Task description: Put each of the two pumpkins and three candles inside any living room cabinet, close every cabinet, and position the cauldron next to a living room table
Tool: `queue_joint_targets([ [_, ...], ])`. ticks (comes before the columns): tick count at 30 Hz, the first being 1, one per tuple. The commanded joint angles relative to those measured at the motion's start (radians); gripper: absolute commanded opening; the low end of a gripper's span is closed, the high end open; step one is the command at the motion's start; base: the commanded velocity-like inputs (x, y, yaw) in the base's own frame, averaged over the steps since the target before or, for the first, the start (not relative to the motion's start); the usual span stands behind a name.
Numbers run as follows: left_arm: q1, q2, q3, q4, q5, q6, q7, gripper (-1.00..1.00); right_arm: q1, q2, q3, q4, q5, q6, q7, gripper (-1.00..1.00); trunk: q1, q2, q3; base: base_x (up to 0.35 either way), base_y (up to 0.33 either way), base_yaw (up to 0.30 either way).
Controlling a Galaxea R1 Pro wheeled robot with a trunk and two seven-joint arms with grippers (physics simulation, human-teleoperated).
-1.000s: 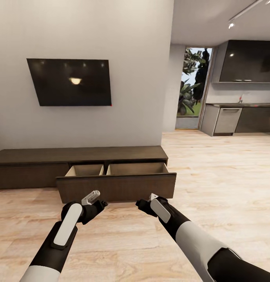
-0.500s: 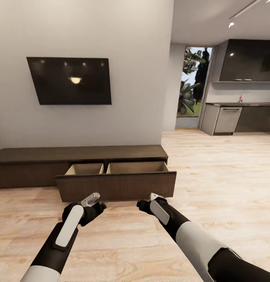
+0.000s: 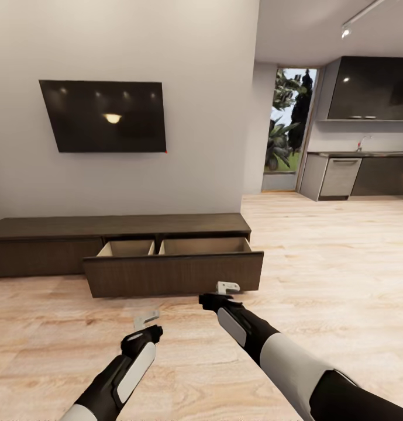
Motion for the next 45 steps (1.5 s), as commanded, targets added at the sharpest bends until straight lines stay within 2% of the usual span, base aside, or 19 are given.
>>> queue_joint_targets([
  [1,-0.001,0.003,-0.009,0.012,0.0,-0.016,0.001,1.0,-0.001,-0.001,0.008,-0.002,-0.006,-0.005,-0.007,1.0,0.004,-0.008,-0.004,0.0,0.0,0.0],
  [5,-0.001,0.009,-0.013,0.023,-0.006,-0.038,-0.034,1.0,-0.001,-0.001,0.009,-0.002,-0.005,-0.033,-0.008,1.0,0.019,-0.036,-0.017,0.0,0.0,0.0],
  [8,-0.002,0.024,-0.01,0.026,-0.007,-0.043,-0.049,1.0,-0.001,-0.001,0.01,-0.001,-0.004,-0.045,-0.01,1.0,0.031,-0.057,-0.026,0.0,0.0,0.0],
  [15,-0.002,0.04,-0.011,0.026,-0.01,-0.049,-0.056,1.0,-0.001,-0.001,0.02,0.007,0.054,-0.048,-0.008,1.0,0.057,-0.106,-0.048,0.0,0.0,0.0],
  [20,-0.002,0.067,-0.016,0.031,-0.009,-0.064,-0.057,1.0,0.0,-0.002,0.022,0.01,0.063,-0.052,-0.009,1.0,0.077,-0.141,-0.064,0.0,0.0,0.0],
  [24,-0.002,0.076,-0.017,0.032,-0.014,-0.099,-0.058,1.0,0.001,-0.002,0.023,0.014,0.066,-0.07,-0.008,1.0,0.086,-0.156,-0.078,0.0,0.0,0.0],
  [26,-0.002,0.076,-0.017,0.033,-0.032,-0.105,-0.06,1.0,0.002,-0.002,0.023,0.015,0.066,-0.084,-0.008,1.0,0.087,-0.157,-0.085,0.0,0.0,0.0],
  [29,-0.003,0.069,-0.018,0.034,-0.115,-0.109,-0.089,1.0,0.004,-0.002,0.024,0.016,0.071,-0.124,-0.009,1.0,0.088,-0.158,-0.097,0.0,0.0,0.0],
  [30,-0.003,0.068,-0.018,0.034,-0.129,-0.11,-0.098,1.0,0.004,-0.002,0.024,0.017,0.075,-0.132,-0.01,1.0,0.088,-0.158,-0.101,0.0,0.0,0.0],
  [31,-0.003,0.067,-0.016,0.034,-0.153,-0.111,-0.117,1.0,0.004,-0.002,0.025,0.017,0.093,-0.152,-0.011,1.0,0.089,-0.158,-0.105,0.0,0.0,0.0],
  [33,-0.003,0.067,-0.011,0.034,-0.181,-0.112,-0.155,1.0,0.005,-0.002,0.026,0.018,0.157,-0.211,-0.015,1.0,0.09,-0.158,-0.112,0.0,0.0,0.0],
  [34,-0.003,0.068,-0.009,0.034,-0.185,-0.112,-0.163,1.0,0.006,-0.002,0.027,0.018,0.176,-0.229,-0.016,1.0,0.09,-0.159,-0.116,0.0,0.0,0.0],
  [36,-0.003,0.072,-0.005,0.034,-0.193,-0.113,-0.184,1.0,0.012,-0.001,0.028,0.019,0.245,-0.295,-0.019,1.0,0.091,-0.159,-0.124,0.0,0.0,0.0],
  [38,-0.002,0.074,-0.004,0.034,-0.198,-0.113,-0.191,1.0,0.016,-0.001,0.028,0.019,0.282,-0.324,-0.02,1.0,0.092,-0.16,-0.132,0.0,0.0,0.0],
  [40,-0.002,0.074,-0.004,0.034,-0.201,-0.114,-0.196,1.0,0.018,-0.001,0.028,0.018,0.308,-0.342,-0.02,1.0,0.093,-0.16,-0.139,0.0,0.0,0.0],
  [45,-0.002,0.075,-0.008,0.044,-0.207,-0.115,-0.199,1.0,0.02,-0.001,0.029,0.018,0.326,-0.348,-0.025,1.0,0.095,-0.161,-0.159,0.0,0.0,0.0],
])
